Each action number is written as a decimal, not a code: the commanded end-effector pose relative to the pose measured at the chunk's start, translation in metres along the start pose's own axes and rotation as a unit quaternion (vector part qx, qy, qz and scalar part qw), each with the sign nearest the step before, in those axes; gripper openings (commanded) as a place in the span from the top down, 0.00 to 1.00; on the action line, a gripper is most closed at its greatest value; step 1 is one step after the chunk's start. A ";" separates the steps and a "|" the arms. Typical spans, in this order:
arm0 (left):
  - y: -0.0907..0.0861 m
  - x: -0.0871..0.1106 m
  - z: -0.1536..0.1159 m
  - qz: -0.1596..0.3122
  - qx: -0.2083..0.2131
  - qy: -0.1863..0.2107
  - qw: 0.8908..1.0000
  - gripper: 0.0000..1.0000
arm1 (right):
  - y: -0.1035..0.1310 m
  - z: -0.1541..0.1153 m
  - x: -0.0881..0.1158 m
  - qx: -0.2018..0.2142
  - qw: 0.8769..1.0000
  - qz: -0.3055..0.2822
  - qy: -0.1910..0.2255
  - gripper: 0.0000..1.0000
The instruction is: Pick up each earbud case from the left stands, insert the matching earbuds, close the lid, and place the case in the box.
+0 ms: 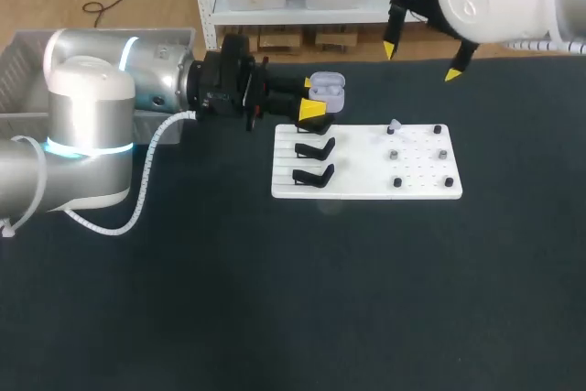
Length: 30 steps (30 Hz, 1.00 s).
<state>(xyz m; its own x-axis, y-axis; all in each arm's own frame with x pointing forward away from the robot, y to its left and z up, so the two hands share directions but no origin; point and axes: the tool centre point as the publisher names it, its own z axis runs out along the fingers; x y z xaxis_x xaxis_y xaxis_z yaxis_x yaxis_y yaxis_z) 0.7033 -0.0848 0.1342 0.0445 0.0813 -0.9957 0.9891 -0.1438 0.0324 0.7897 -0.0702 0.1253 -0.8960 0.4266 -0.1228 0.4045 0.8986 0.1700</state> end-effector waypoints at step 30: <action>0.000 0.000 0.000 0.000 0.000 0.000 1.000 1.00 | -0.016 0.046 0.027 -0.011 0.994 -0.104 -0.032 0.00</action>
<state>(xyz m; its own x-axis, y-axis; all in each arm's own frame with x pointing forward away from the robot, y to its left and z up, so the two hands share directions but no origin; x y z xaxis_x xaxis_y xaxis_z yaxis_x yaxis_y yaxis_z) 0.7033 -0.0848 0.1343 0.0445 0.0813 -0.9957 0.9891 -0.1438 0.0324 0.7676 -0.0682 0.0740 -0.9463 0.2377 -0.2191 0.2065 0.9659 0.1558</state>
